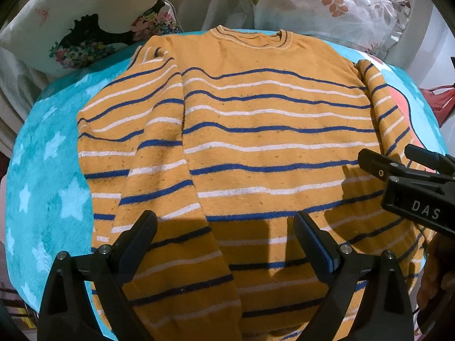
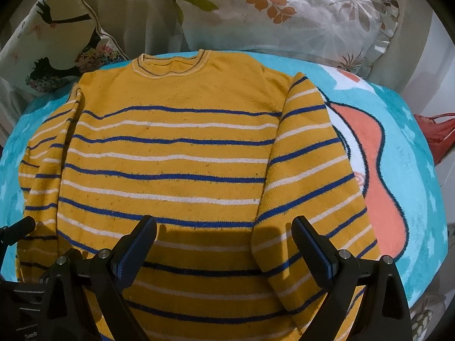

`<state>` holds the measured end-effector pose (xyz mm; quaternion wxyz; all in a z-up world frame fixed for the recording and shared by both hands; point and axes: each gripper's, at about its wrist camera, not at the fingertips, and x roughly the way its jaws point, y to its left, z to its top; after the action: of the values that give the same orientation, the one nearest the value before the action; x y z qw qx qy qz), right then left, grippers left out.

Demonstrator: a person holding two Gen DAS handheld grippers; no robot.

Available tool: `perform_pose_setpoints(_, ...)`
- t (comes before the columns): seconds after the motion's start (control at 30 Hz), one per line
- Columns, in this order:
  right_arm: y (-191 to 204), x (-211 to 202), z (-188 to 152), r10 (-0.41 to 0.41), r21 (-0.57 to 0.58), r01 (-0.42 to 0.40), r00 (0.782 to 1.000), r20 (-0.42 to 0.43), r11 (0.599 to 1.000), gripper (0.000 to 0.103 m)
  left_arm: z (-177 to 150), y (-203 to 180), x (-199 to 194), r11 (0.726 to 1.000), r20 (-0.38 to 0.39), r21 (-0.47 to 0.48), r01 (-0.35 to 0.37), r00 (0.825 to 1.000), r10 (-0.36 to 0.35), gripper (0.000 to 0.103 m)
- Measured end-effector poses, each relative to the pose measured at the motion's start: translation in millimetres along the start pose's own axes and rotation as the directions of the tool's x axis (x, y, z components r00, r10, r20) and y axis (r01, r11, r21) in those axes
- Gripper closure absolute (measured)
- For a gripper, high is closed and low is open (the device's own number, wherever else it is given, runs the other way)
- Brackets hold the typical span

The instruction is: Fold small clothes

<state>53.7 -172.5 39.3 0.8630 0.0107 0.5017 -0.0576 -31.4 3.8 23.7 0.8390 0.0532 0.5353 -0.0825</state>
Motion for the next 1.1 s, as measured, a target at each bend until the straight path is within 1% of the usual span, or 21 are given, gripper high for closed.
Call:
perform_pose_setpoints(0.73,-5,3,1,-0.002,0.007,0.002,1.0,-0.004,1.0,0.006,1,6,5,1.0,-0.011,-0.023,0.003,1.0,-0.003,0.007)
perform_pose_setpoints(1.1,12,1,3,0.007,-0.009,-0.007,1.0,0.013,1.0,0.006,-4,31,1,0.998,-0.009,-0.061,-0.016,1.0,0.016,0.007)
